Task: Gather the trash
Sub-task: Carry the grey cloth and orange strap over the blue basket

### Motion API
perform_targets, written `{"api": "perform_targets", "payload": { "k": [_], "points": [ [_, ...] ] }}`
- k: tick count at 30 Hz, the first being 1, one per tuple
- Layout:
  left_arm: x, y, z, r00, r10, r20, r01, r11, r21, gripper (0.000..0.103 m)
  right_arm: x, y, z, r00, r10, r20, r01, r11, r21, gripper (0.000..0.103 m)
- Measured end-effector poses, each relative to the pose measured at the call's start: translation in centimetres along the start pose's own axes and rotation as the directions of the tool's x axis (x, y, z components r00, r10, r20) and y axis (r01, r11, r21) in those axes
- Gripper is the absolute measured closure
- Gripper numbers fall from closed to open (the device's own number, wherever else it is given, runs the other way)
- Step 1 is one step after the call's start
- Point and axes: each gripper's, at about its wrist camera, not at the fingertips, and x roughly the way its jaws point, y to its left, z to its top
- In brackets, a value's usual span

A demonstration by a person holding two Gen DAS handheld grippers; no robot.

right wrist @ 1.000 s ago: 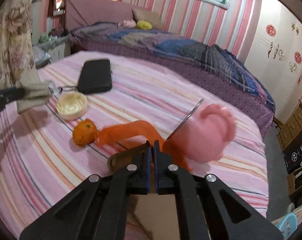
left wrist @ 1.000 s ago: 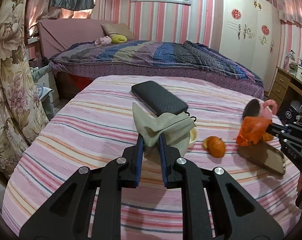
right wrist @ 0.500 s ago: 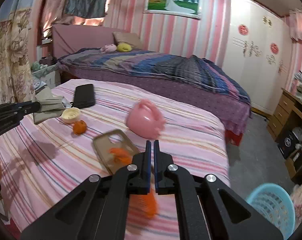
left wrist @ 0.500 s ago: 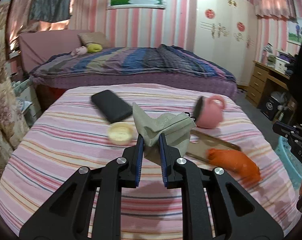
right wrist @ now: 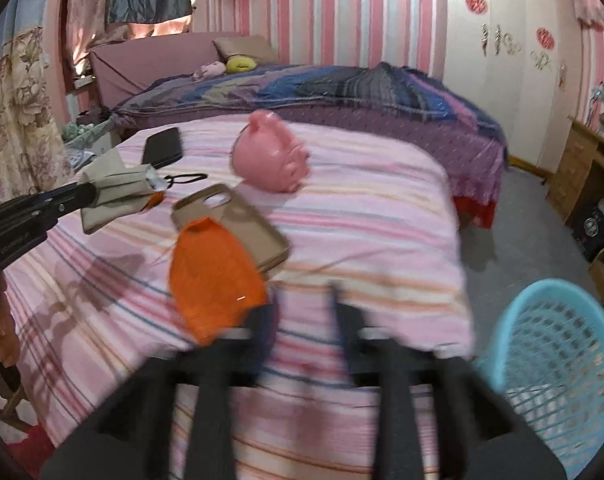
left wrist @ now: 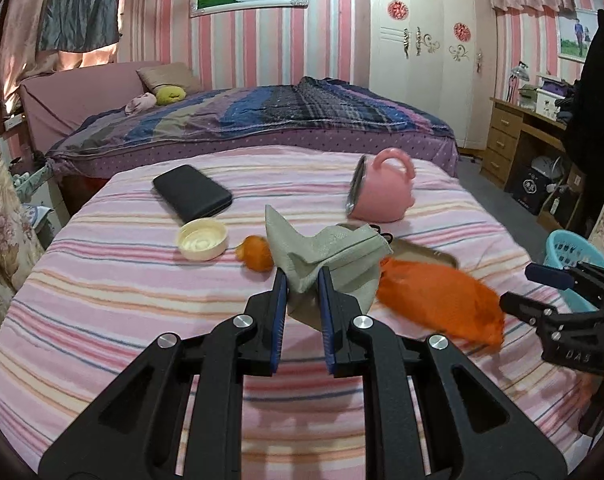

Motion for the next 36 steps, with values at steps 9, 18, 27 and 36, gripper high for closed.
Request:
{"api": "perform_targets", "payload": {
  "k": [9, 18, 27, 36],
  "points": [
    [-0.5, 2.6, -1.0, 0.999, 0.034, -0.022, -0.034, 0.999, -0.032, 0.088, 2.5, 1.1, -1.3, 0.991, 0.051, -0.126, -0.057, 0.998, -0.038, 0.06],
    [-1.3, 1.7, -0.9, 0.999, 0.03, -0.018, -0.031, 0.999, -0.029, 0.088, -1.7, -0.4, -2.7, 0.999, 0.037, -0.02, -0.037, 0.999, -0.025, 0.098],
    [-1.7, -1.2, 0.4, 0.999, -0.032, 0.01, 0.032, 0.999, -0.023, 0.088, -4.8, -2.2, -2.0, 0.995, -0.04, 0.089, 0.039, 0.999, 0.009, 0.099],
    [-1.0, -9.1, 1.4, 0.984, -0.176, 0.016, 0.175, 0.983, 0.05, 0.088, -10.8, -8.2, -2.6, 0.971, -0.193, 0.14, 0.183, 0.98, 0.078, 0.099]
  ]
}}
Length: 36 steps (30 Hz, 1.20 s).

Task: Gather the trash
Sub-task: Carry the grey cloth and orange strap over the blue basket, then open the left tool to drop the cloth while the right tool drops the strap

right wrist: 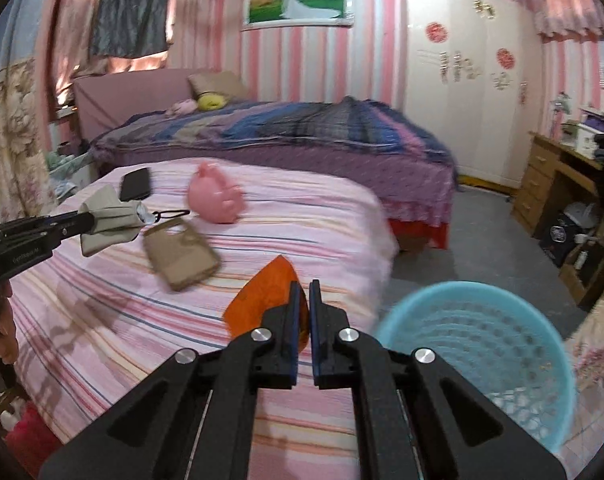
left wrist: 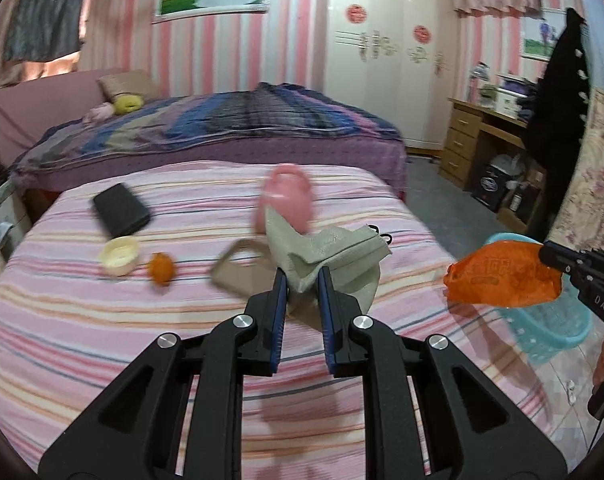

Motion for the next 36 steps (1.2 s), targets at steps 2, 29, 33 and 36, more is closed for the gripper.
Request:
{"api": "perform_targets", "payload": {
  "k": [2, 29, 33, 36],
  "points": [
    [0.4, -1.9, 0.1, 1.0, -0.031, 0.0, 0.031, 0.999, 0.017, 0.088, -1.2, -2.2, -0.3, 0.999, -0.04, 0.002, 0.04, 0.999, 0.027, 0.099],
    [6.6, -21.1, 0.5, 0.956, -0.284, -0.077, 0.294, 0.935, 0.198, 0.088, -5.5, -17.2, -3.5, 0.943, -0.322, -0.09, 0.333, 0.925, 0.184, 0.099],
    [7.1, -22.0, 0.4, 0.95, -0.302, -0.086, 0.313, 0.928, 0.202, 0.053, -5.8, -17.9, -3.7, 0.94, -0.33, -0.09, 0.341, 0.916, 0.209, 0.098],
    [6.6, -21.3, 0.4, 0.965, -0.262, -0.029, 0.262, 0.941, 0.214, 0.023, -5.6, -18.0, -3.9, 0.937, -0.336, -0.092, 0.348, 0.913, 0.214, 0.098]
  ]
}}
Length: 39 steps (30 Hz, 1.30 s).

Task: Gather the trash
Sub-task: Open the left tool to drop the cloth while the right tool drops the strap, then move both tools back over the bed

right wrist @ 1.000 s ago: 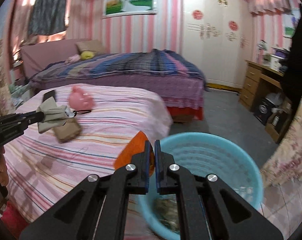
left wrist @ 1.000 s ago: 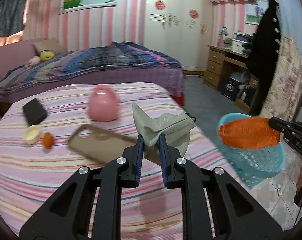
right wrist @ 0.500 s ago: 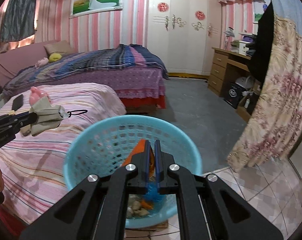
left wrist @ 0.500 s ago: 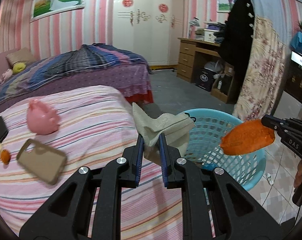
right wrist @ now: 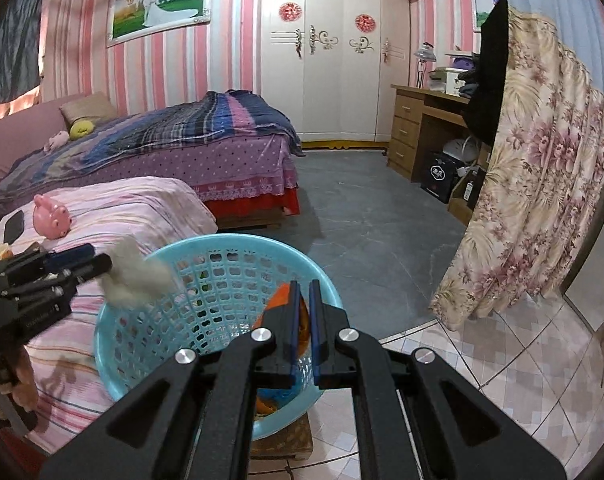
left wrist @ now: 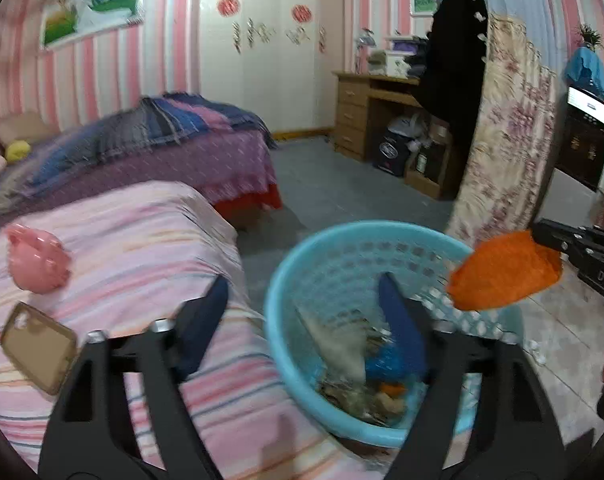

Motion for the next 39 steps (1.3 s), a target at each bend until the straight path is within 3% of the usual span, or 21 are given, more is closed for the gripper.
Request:
{"api": "perform_targets", "payload": {
  "k": [5, 12, 14, 15, 16, 20, 22, 25, 31, 39],
  "points": [
    [-1.0, 1.8, 0.3, 0.997, 0.07, 0.025, -0.07, 0.998, 0.001, 0.013, 0.9, 0.6, -0.3, 1.0, 0.003, -0.01, -0.003, 1.0, 0.009, 0.098],
    [-3.6, 4.8, 0.1, 0.986, 0.15, 0.069, -0.15, 0.989, -0.006, 0.009, 2.3, 1.8, -0.1, 1.0, -0.005, -0.014, 0.005, 0.999, 0.044, 0.097],
    [-4.4, 5.6, -0.1, 0.981, 0.177, 0.077, -0.176, 0.984, -0.01, 0.007, 2.4, 2.4, -0.1, 1.0, -0.017, -0.006, 0.017, 0.998, 0.057, 0.08],
    [-4.7, 6.0, -0.2, 0.979, 0.187, 0.079, -0.187, 0.982, -0.016, 0.006, 2.4, 2.7, -0.2, 1.0, -0.019, 0.004, 0.018, 0.998, 0.062, 0.049],
    [-5.2, 6.8, -0.5, 0.977, 0.198, 0.078, -0.196, 0.98, -0.03, 0.006, 2.5, 2.9, -0.3, 1.0, -0.019, 0.009, 0.018, 0.998, 0.064, 0.032],
    [-6.4, 9.2, -1.2, 0.971, 0.228, 0.069, -0.223, 0.973, -0.065, 0.006, 3.2, 4.2, -0.7, 1.0, -0.022, -0.012, 0.023, 0.997, 0.071, 0.031],
    [-7.1, 10.4, -1.6, 0.967, 0.246, 0.066, -0.241, 0.967, -0.081, 0.006, 3.2, 4.9, -0.8, 1.0, -0.029, -0.009, 0.029, 0.998, 0.062, 0.02],
    [-8.2, 12.5, -2.1, 0.958, 0.281, 0.064, -0.273, 0.956, -0.106, 0.006, 3.3, 6.0, -0.9, 1.0, -0.029, -0.002, 0.029, 0.998, 0.048, 0.016],
    [-11.2, 17.1, -3.4, 0.93, 0.363, 0.058, -0.351, 0.924, -0.155, 0.006, 3.2, 9.2, -1.0, 1.0, 0.009, 0.022, -0.01, 1.0, 0.025, 0.014],
    [-14.8, 24.3, -5.9, 0.882, 0.471, 0.022, -0.457, 0.865, -0.207, 0.006, 3.6, 16.6, 0.2, 0.993, 0.113, 0.034, -0.11, 0.992, -0.066, 0.013]
  ]
}}
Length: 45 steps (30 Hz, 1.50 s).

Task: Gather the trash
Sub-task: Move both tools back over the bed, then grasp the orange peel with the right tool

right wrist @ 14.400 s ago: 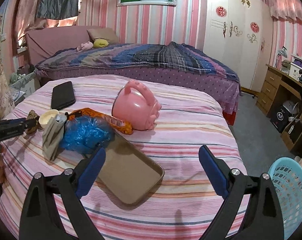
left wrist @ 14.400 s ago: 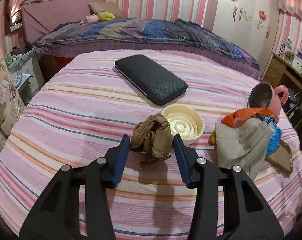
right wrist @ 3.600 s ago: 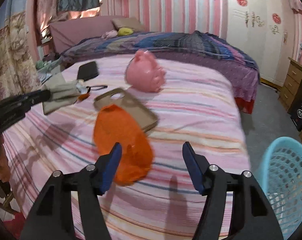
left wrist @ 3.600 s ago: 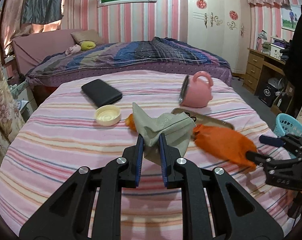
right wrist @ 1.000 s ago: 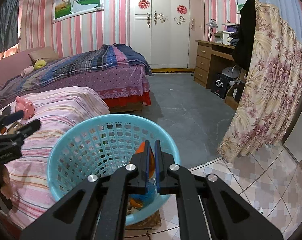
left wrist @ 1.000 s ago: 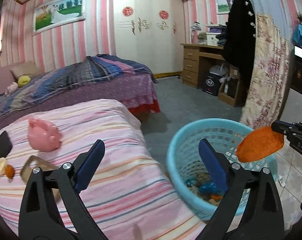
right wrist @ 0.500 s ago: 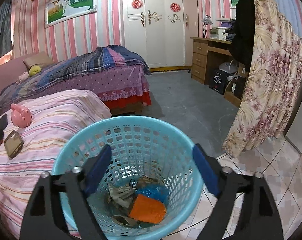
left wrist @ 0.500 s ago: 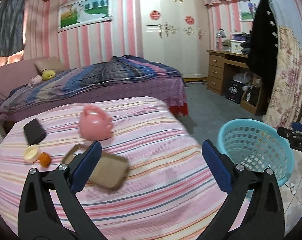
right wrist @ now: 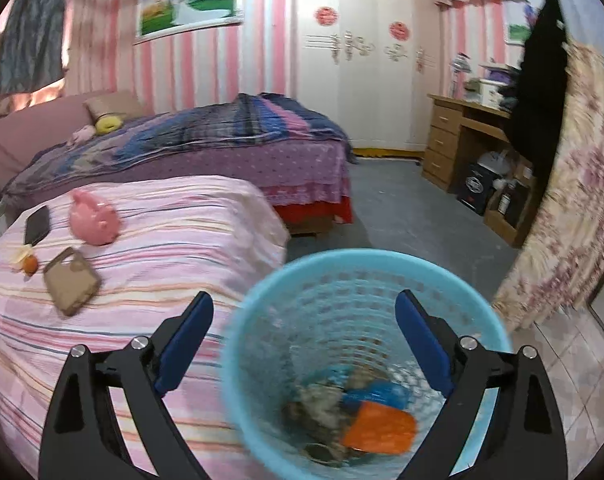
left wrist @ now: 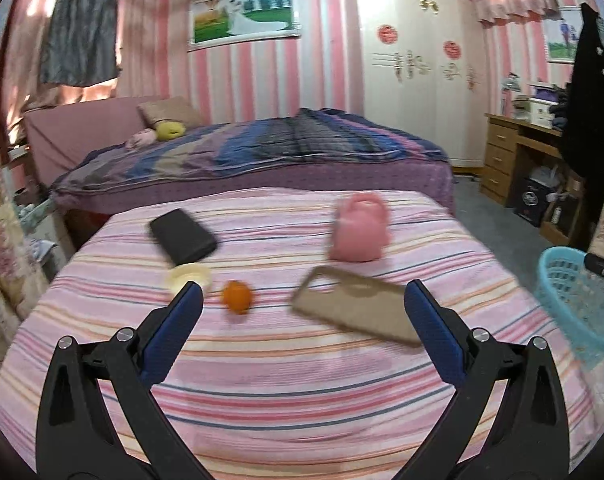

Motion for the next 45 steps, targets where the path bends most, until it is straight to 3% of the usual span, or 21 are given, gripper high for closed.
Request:
{"api": "perform_targets", "payload": {
  "k": [10, 18, 23, 31, 45],
  "points": [
    [1.5, 10.5, -1.3, 0.986, 0.161, -0.042, -0.163, 0.986, -0.043, 0.006, 1.0, 10.0, 0.7, 0.992, 0.127, 0.001, -0.126, 0.989, -0.078, 0.012],
    [3.4, 15.7, -2.1, 0.969, 0.231, -0.084, -0.238, 0.968, -0.078, 0.006, 2.1, 17.5, 0.7, 0.98, 0.198, -0.03, -0.201, 0.97, -0.135, 0.012],
    [4.6, 17.5, -2.3, 0.955, 0.282, -0.089, -0.288, 0.956, -0.058, 0.006, 2.6, 20.1, 0.5, 0.974, 0.223, -0.04, -0.226, 0.962, -0.155, 0.012],
    [5.7, 20.4, -2.9, 0.956, 0.257, -0.141, -0.278, 0.949, -0.152, 0.006, 3.7, 24.6, 0.4, 0.964, 0.26, -0.054, -0.265, 0.941, -0.208, 0.012],
    [6.7, 20.5, -3.1, 0.946, 0.259, -0.194, -0.29, 0.945, -0.153, 0.006, 6.7, 32.2, 1.0, 0.938, 0.327, -0.111, -0.345, 0.896, -0.279, 0.012]
  ]
}}
